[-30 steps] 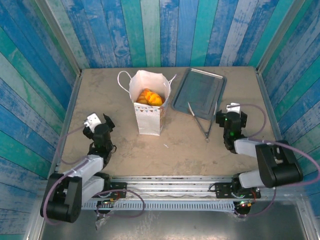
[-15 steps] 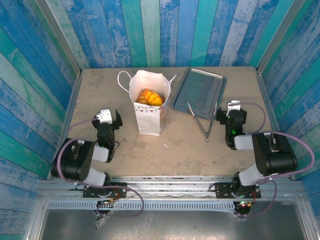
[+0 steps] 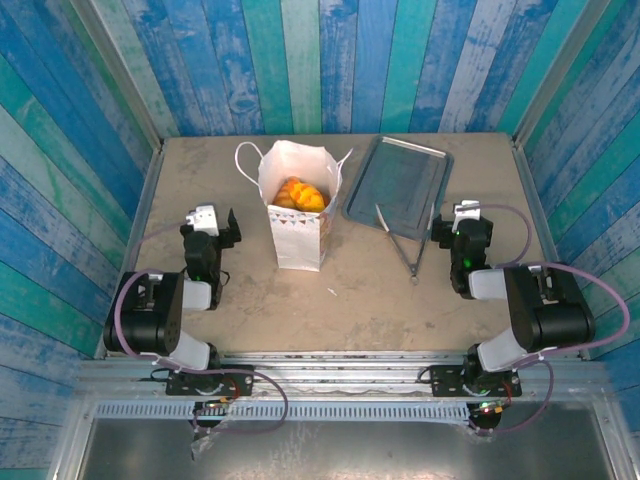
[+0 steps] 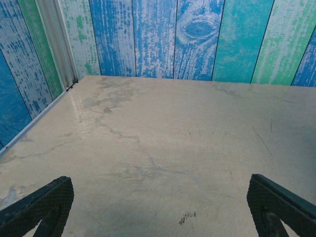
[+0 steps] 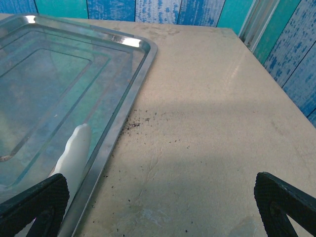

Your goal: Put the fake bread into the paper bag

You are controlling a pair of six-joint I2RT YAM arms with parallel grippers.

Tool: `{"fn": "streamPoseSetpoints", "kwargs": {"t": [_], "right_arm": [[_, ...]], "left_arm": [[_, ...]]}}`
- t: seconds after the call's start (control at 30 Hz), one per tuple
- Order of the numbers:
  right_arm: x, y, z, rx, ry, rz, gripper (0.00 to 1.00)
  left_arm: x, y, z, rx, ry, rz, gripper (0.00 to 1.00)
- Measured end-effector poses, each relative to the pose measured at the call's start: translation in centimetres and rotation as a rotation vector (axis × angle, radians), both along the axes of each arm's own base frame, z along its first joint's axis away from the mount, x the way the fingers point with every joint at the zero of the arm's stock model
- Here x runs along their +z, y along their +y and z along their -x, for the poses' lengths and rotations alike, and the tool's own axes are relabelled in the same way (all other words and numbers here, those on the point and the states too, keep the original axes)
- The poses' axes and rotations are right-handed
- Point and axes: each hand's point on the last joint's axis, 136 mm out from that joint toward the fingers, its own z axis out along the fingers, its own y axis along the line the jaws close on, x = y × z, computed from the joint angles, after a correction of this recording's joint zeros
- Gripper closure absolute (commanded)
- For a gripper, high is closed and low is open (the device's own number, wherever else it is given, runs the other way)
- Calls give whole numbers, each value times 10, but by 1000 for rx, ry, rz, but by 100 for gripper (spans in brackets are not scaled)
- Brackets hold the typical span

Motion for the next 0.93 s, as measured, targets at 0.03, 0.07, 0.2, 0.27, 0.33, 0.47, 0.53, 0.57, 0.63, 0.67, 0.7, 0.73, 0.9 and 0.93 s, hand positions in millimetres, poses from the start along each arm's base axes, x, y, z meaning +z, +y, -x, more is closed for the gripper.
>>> {"fn": "streamPoseSetpoints", "kwargs": {"t": [0.03, 0.07, 0.2, 0.27, 0.33, 0.47, 0.53, 0.57, 0.63, 0.67, 0.7, 0.73, 0.9, 0.93], "right_arm": [[0, 0, 0, 0, 0, 0, 0], [0, 0, 0, 0, 0, 0, 0], [0, 0, 0, 1, 0, 0, 0], [0, 0, 0, 1, 0, 1, 0], [0, 0, 0, 1, 0, 1, 0], [0, 0, 0, 1, 0, 1, 0], [0, 0, 0, 1, 0, 0, 0], [0, 0, 0, 1, 0, 1, 0], [0, 0, 0, 1, 0, 0, 0], [0, 0, 0, 1, 0, 0, 0], [0, 0, 0, 1, 0, 0, 0], [0, 0, 0, 1, 0, 1, 0], [0, 0, 0, 1, 0, 1, 0], [0, 0, 0, 1, 0, 1, 0]], "left_arm": [[-1, 0, 0, -2, 3, 1, 6], [-1, -1, 0, -3, 5, 1, 6], [-2, -1, 0, -7, 8, 1, 6], [-2, -1, 0, -7, 10, 1, 6], [-2, -1, 0, -7, 10, 1, 6], [-2, -1, 0, -8, 10, 1, 6], [-2, -2, 0, -9, 10, 2, 6], [-2, -2, 0, -10, 10, 2, 6], [-2, -2, 0, -10, 10, 2, 6], [-2, -2, 0, -10, 10, 2, 6], [-2, -2, 0, -10, 10, 2, 6], [-2, -2, 0, -11, 10, 2, 6], [-2, -2, 0, -11, 10, 2, 6], [-2, -2, 0, -11, 10, 2, 6]]}}
